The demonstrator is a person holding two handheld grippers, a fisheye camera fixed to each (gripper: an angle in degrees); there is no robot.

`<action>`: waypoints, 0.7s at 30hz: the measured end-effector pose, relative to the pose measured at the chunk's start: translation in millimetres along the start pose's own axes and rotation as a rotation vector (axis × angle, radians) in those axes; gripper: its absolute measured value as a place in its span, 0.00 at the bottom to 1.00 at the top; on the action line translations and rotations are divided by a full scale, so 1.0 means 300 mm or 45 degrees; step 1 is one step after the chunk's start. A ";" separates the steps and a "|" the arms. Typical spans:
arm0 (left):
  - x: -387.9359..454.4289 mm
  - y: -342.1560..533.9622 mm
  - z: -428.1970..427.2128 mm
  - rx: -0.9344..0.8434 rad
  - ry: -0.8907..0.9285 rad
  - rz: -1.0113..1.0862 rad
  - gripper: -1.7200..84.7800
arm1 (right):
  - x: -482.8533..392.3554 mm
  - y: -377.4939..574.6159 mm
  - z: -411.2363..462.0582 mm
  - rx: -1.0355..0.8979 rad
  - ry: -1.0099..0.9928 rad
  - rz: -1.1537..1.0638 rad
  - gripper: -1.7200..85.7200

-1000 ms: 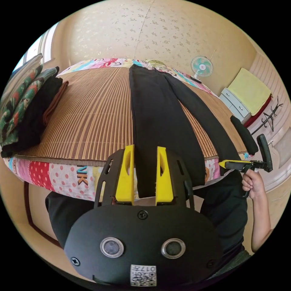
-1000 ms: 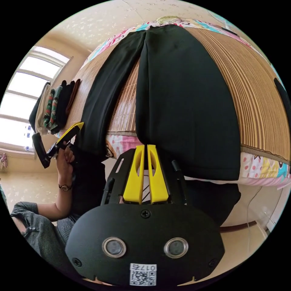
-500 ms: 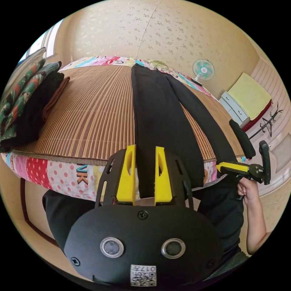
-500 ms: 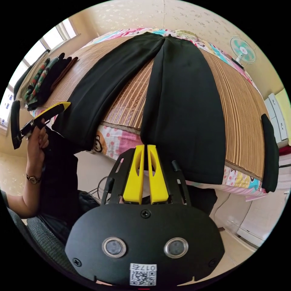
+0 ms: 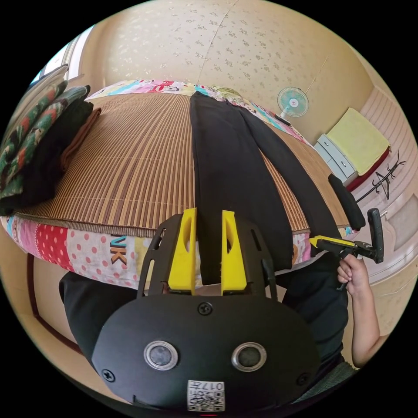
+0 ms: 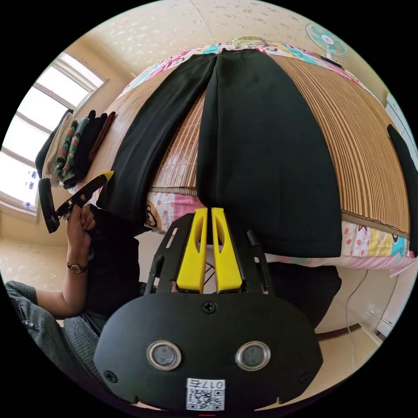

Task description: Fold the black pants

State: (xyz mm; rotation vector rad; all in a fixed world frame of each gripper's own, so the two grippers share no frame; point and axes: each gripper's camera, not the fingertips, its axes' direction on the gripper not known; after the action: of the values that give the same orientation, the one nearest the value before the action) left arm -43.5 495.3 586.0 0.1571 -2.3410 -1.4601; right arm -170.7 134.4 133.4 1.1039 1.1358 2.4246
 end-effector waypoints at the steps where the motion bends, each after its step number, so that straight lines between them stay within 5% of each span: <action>1: -0.006 -0.003 -0.001 0.001 0.002 -0.002 0.12 | 0.003 0.004 -0.009 0.001 -0.009 0.005 0.04; 18: -0.133 -0.056 -0.049 0.002 0.032 -0.040 0.09 | -0.054 0.009 -0.126 -0.104 0.012 0.033 0.04; 21: -0.201 -0.054 -0.077 0.027 0.147 -0.091 0.09 | -0.037 0.020 -0.178 -0.126 -0.144 0.036 0.05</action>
State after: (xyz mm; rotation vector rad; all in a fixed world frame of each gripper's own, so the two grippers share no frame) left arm 19.0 485.9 565.2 0.3257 -2.2797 -1.4198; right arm -201.2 95.1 109.9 1.2163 0.9616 2.3776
